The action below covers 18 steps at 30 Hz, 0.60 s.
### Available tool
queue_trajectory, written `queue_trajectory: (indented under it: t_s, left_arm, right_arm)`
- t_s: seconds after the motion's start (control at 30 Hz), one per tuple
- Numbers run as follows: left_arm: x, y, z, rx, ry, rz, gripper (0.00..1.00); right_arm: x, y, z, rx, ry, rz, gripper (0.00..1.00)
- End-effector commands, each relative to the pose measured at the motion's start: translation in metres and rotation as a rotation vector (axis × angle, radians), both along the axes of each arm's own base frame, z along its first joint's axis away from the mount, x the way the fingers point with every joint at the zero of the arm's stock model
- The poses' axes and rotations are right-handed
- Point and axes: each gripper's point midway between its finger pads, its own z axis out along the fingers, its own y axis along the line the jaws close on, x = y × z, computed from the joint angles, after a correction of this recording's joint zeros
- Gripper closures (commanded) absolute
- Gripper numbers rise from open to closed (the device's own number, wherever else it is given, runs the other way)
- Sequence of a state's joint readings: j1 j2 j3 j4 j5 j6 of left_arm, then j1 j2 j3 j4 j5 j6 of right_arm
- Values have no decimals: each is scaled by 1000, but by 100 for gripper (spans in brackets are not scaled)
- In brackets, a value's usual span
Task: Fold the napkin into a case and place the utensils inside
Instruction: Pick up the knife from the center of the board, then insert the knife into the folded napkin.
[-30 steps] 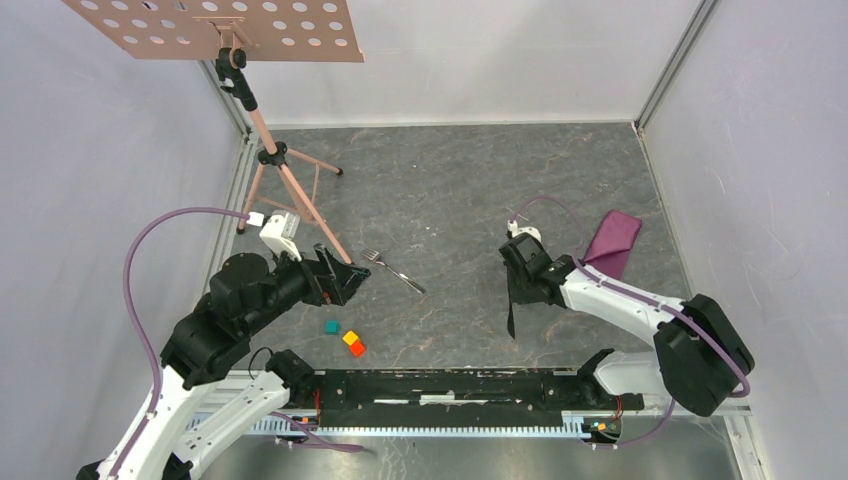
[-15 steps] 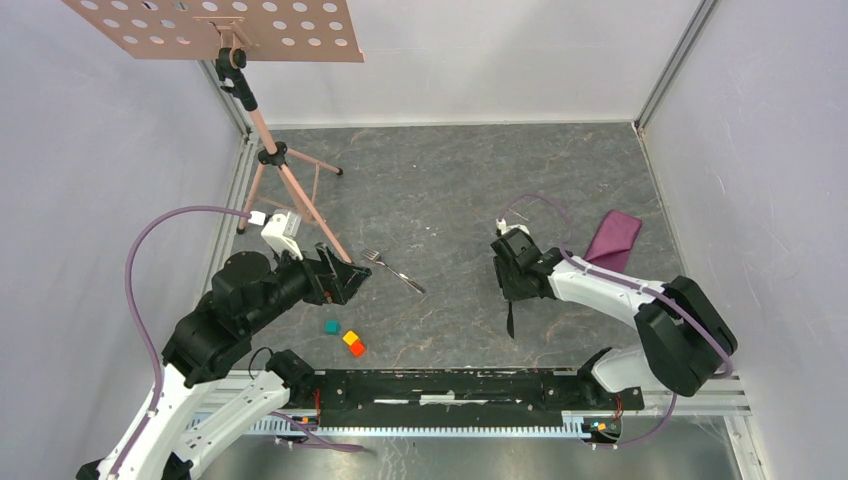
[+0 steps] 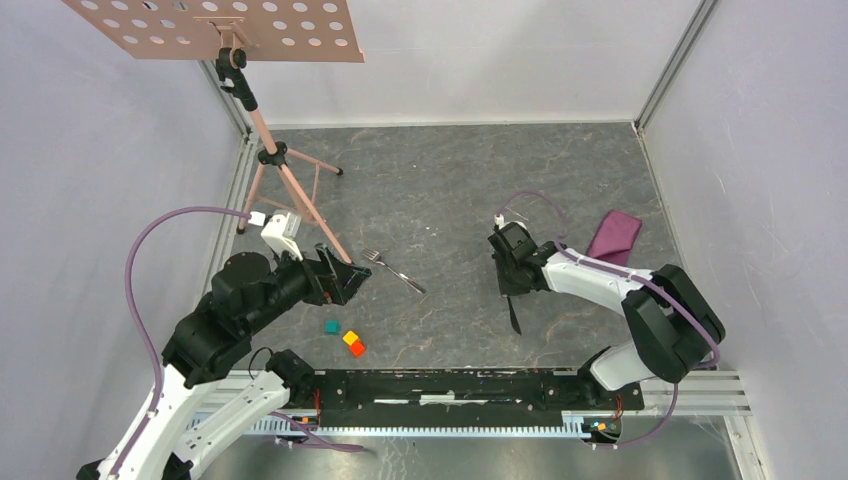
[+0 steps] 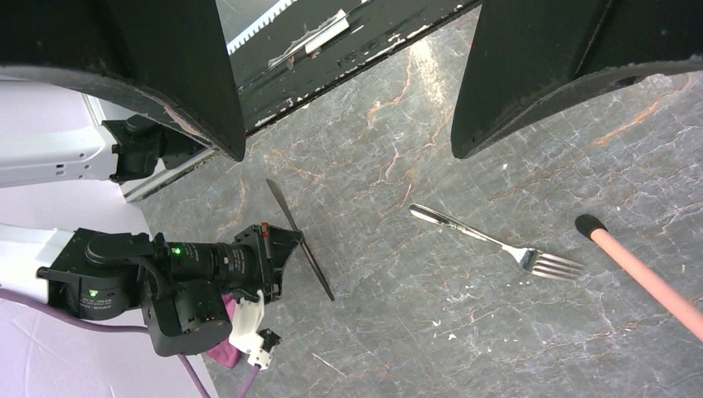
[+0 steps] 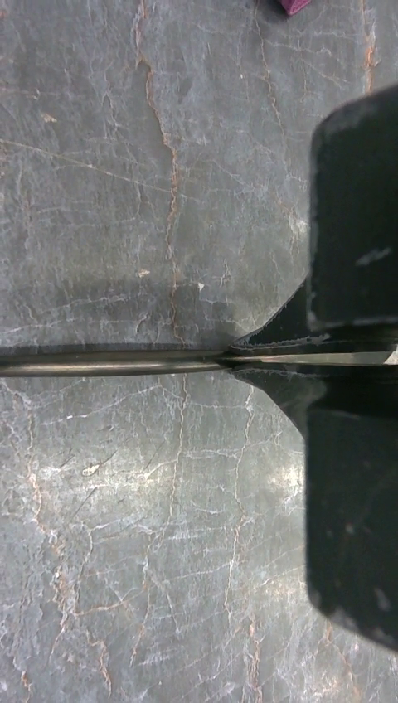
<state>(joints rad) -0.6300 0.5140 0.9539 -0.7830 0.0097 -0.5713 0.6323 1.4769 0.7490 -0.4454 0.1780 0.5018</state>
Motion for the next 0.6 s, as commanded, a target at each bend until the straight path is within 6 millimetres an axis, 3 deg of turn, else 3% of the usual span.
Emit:
queue_trajectory:
  t_s: [0.0,0.13,0.23,0.57]
  left_arm:
    - [0,-3,5,-44,-8,0,0]
    - [-2,-5,4,-53,-11,-9,0]
    - [-2,-6,4,-58,-12,-16,0]
    - [-6,-3,7,-61,-30,-22,0]
  right_arm:
    - [5,-9,16,-16,-45,-23,100]
    - [3,-24,47,-17,-120,-67,100]
    - [-4,-37,59,-13,-137,-96,100]
    - [-24,-112,72,-78,-102,-336,100]
